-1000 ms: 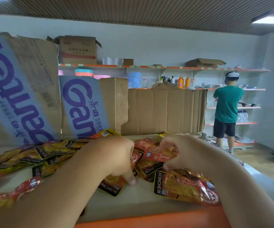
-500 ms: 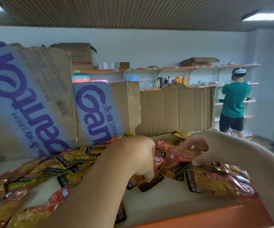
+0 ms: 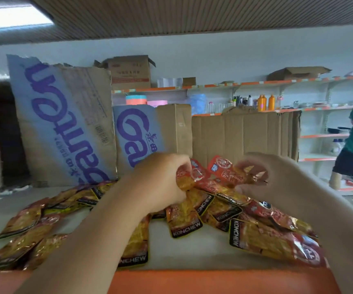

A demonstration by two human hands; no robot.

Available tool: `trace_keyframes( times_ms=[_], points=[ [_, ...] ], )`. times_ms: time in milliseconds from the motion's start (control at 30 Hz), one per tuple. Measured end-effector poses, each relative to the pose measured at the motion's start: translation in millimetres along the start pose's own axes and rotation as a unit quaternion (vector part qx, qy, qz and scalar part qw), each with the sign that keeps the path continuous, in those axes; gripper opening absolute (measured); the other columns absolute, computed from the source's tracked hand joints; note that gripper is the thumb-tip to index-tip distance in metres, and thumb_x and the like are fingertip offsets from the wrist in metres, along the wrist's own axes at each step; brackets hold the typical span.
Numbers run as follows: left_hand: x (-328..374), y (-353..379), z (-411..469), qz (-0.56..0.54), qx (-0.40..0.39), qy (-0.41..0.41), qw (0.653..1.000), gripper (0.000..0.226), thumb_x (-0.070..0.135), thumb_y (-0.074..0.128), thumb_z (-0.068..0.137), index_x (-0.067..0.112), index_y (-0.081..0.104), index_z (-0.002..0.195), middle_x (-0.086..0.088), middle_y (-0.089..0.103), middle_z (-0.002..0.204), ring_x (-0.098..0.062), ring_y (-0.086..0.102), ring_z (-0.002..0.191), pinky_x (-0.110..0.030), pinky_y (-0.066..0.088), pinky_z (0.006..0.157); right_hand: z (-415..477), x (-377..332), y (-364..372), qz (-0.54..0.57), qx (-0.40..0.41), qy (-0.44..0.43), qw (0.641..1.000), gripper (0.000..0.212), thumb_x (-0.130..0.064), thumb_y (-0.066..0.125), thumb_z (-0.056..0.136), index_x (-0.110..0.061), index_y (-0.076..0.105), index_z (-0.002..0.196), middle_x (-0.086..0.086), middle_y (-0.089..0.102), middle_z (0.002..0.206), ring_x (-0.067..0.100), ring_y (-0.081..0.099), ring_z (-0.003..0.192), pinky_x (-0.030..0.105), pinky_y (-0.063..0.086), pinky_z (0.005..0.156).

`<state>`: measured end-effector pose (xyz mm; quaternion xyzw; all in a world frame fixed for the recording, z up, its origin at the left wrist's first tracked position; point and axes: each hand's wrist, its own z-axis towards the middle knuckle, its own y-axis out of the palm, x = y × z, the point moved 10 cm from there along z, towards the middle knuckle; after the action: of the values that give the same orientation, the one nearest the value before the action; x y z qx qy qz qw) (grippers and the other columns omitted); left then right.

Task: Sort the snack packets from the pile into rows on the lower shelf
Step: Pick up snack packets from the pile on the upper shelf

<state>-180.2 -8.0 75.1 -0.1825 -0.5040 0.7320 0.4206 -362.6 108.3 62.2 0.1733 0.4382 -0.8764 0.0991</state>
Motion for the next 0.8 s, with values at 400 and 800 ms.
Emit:
trace_keyframes(
  times_ms=[400, 800],
  points=[
    [-63.9, -131.1, -178.2, 0.049, 0.250, -0.042, 0.966, 0.054, 0.055, 0.080, 0.069, 0.043, 0.063, 0.119, 0.029, 0.059, 0.125, 0.001, 0.055, 0.117, -0.016, 0.044, 0.097, -28.1, -195.5, 22.7, 0.086, 0.063, -0.177, 0.979, 0.047, -0.054, 0.074, 0.066, -0.046, 0.063, 0.111, -0.031, 0.063, 0.098, 0.000, 0.062, 0.093, 0.015, 0.043, 0.075],
    [-253.2, -247.8, -420.1, 0.097, 0.328, -0.226, 0.912, 0.056, 0.055, 0.083, 0.068, 0.044, 0.062, 0.118, 0.033, 0.058, 0.119, 0.013, 0.051, 0.110, 0.002, 0.036, 0.082, -28.7, -468.8, 195.2, 0.210, -0.012, -0.291, 0.933, 0.036, -0.060, 0.068, 0.067, -0.035, 0.052, 0.087, -0.018, 0.058, 0.094, 0.005, 0.060, 0.081, 0.027, 0.052, 0.065]
  ],
)
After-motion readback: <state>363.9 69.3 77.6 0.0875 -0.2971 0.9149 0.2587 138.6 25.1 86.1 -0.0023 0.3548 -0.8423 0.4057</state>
